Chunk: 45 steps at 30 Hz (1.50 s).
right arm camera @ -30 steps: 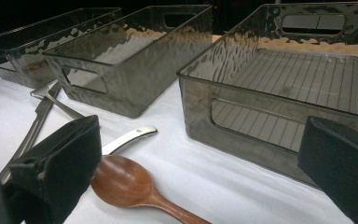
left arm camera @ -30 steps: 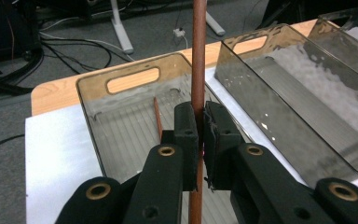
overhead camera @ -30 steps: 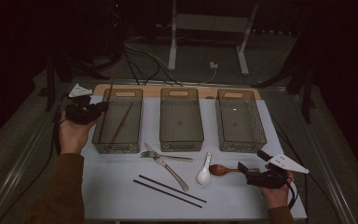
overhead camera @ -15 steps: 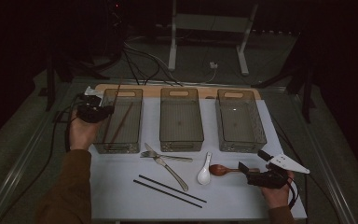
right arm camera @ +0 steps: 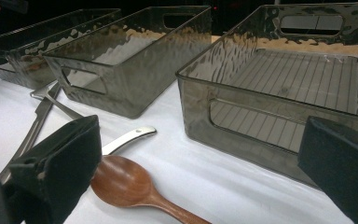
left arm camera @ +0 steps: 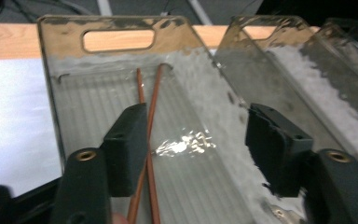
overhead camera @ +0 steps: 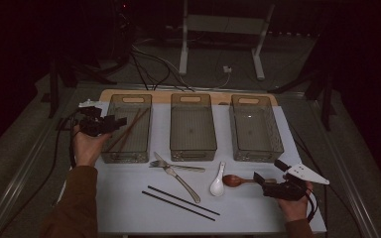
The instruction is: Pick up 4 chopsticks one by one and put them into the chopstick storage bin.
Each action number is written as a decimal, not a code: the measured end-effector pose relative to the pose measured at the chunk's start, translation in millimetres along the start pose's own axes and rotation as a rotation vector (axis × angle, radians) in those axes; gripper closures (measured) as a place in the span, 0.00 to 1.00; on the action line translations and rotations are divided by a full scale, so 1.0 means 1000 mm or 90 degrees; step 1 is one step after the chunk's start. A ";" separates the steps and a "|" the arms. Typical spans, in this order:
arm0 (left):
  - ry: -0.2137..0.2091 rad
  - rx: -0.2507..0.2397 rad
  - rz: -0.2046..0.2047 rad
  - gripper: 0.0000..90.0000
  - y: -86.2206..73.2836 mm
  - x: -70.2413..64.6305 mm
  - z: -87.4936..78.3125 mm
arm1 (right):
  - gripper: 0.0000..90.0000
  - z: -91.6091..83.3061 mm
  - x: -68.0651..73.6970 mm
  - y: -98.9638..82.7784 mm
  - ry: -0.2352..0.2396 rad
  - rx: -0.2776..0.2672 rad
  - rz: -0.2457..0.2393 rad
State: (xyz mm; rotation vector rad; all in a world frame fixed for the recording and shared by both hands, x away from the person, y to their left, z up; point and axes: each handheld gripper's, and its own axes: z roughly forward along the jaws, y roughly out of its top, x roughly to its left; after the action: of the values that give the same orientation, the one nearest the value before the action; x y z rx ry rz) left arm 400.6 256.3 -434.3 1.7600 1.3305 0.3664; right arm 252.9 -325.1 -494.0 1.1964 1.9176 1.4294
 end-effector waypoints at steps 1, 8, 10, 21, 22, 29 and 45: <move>0.004 -0.001 0.007 0.44 -0.001 -0.001 0.000 | 0.00 0.000 0.000 0.000 0.000 0.000 -0.001; 0.004 -0.017 0.027 0.45 -0.004 -0.010 -0.006 | 0.00 0.000 0.000 0.000 0.000 0.000 0.000; 0.000 -0.016 0.032 0.39 -0.005 -0.013 -0.007 | 0.00 0.000 0.000 0.000 0.000 0.001 -0.001; -0.029 -0.034 0.063 0.13 -0.014 -0.040 -0.018 | 0.00 0.001 0.001 0.000 0.002 0.003 -0.001; -0.030 -0.039 0.065 0.11 -0.015 -0.042 -0.020 | 0.00 0.001 0.001 0.000 0.002 0.002 0.000; -0.040 -0.076 0.092 0.01 -0.026 -0.056 -0.036 | 0.00 0.001 0.001 -0.001 0.002 0.004 -0.002; -0.038 -0.101 0.112 0.01 -0.066 -0.067 -0.057 | 0.00 0.002 0.002 -0.001 0.003 0.006 -0.002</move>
State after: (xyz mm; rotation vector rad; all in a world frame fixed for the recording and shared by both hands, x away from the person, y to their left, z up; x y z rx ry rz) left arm 294.5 226.1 -435.5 1.7439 1.0774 0.4989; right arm 252.7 -322.5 -494.9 1.1942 1.9307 1.4250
